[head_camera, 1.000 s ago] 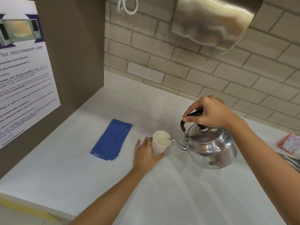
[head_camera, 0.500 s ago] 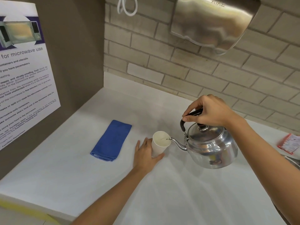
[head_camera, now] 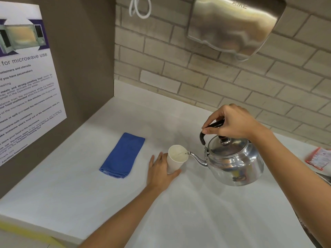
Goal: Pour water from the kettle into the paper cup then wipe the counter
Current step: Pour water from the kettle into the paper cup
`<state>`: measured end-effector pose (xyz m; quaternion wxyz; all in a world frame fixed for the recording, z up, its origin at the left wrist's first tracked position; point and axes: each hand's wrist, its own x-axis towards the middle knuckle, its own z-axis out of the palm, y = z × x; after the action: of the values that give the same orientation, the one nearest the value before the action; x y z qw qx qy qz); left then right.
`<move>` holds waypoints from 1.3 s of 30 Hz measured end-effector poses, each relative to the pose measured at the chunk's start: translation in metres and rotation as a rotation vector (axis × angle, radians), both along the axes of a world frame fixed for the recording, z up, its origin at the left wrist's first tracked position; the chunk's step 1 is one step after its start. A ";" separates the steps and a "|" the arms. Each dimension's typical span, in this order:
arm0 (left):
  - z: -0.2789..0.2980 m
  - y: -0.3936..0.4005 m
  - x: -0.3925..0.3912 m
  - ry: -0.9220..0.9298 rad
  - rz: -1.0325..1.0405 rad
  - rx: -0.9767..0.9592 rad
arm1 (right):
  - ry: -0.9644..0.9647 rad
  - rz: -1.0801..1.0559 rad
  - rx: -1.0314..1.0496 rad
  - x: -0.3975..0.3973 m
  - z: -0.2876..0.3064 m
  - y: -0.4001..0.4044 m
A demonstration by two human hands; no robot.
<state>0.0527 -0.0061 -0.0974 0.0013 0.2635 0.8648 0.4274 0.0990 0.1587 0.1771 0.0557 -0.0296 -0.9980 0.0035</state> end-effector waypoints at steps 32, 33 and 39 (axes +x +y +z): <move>-0.001 0.001 -0.003 -0.034 -0.031 -0.049 | -0.029 0.030 0.014 -0.004 0.005 -0.002; -0.001 0.001 -0.002 -0.033 -0.035 -0.052 | -0.031 0.032 0.016 -0.005 0.005 -0.002; -0.002 -0.001 -0.002 -0.021 -0.045 -0.050 | -0.042 0.033 0.017 -0.006 0.007 -0.004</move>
<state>0.0512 -0.0074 -0.0991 0.0267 0.2780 0.8691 0.4082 0.0931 0.1542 0.1839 0.0351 -0.0130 -0.9993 -0.0047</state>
